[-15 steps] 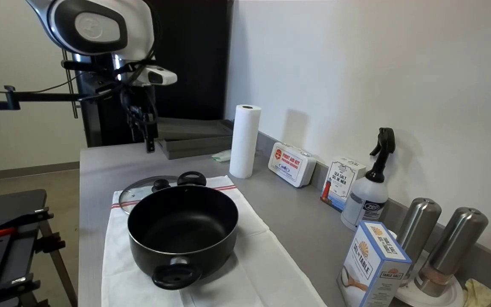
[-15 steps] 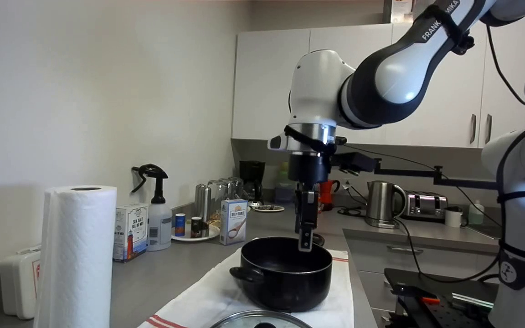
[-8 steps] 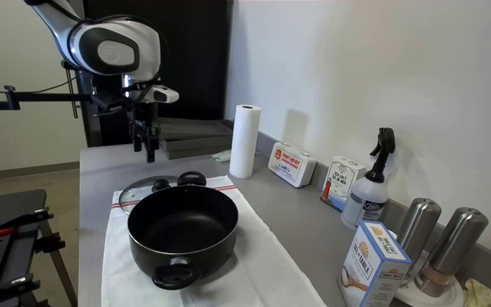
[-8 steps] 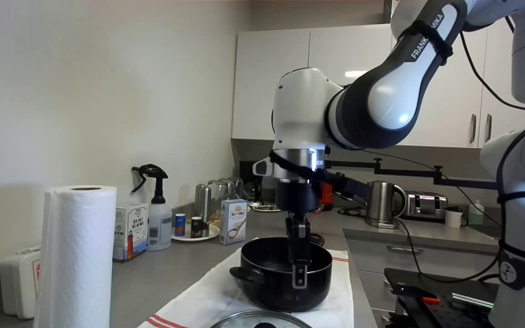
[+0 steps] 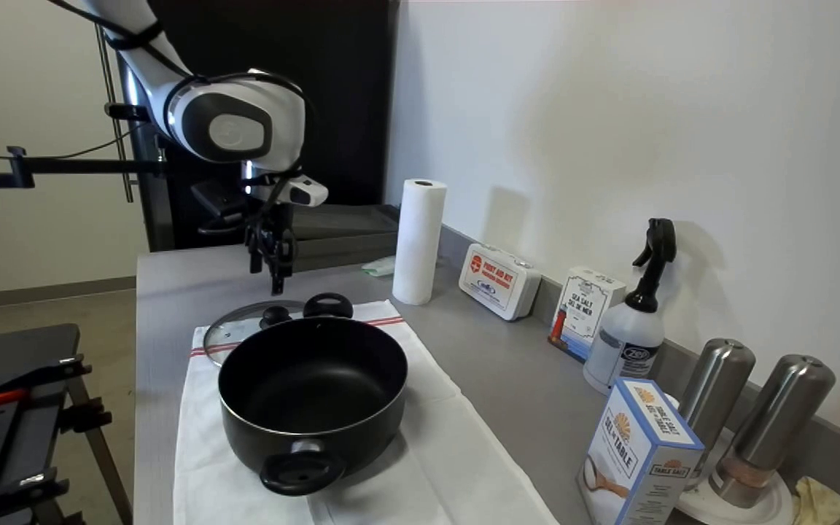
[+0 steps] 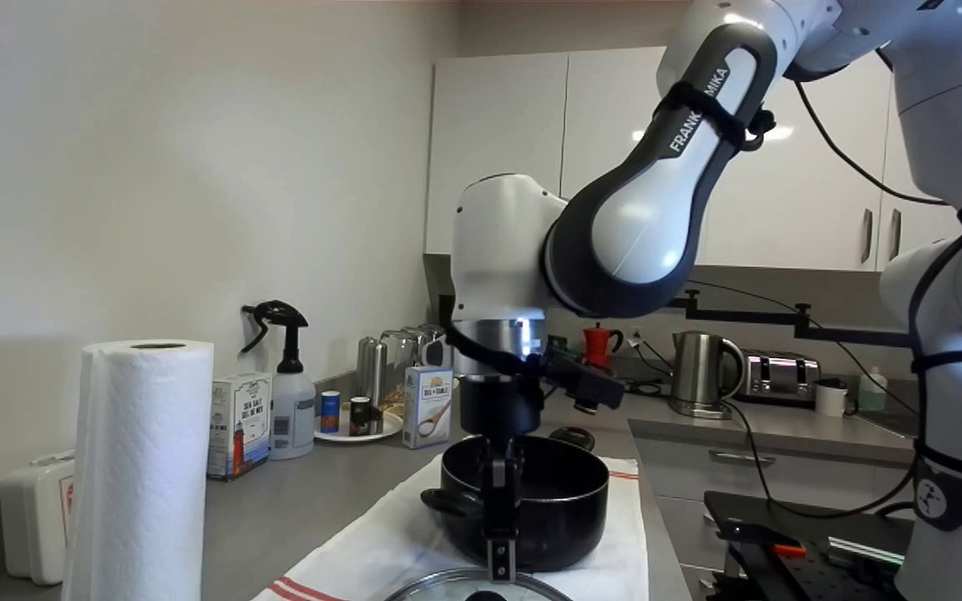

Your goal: Put the lid on the pot

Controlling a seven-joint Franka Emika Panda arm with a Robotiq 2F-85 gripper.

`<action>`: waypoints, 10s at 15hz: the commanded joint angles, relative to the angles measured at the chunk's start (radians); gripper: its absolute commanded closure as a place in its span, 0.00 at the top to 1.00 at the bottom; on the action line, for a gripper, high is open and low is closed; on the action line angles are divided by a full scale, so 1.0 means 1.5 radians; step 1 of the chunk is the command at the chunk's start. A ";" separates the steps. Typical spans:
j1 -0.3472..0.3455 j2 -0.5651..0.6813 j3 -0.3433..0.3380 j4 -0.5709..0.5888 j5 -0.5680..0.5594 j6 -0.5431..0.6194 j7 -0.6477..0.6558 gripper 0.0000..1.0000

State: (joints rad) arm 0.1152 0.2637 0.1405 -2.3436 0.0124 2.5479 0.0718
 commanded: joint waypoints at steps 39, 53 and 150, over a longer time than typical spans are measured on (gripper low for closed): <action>0.074 0.138 -0.080 0.071 -0.077 0.089 0.067 0.23; 0.069 0.058 -0.022 0.037 -0.052 0.064 0.045 0.23; -0.125 -0.083 -0.178 0.006 -0.071 -0.019 0.165 0.23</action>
State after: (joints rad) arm -0.0818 0.1469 -0.1283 -2.3516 -0.1026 2.5245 0.3167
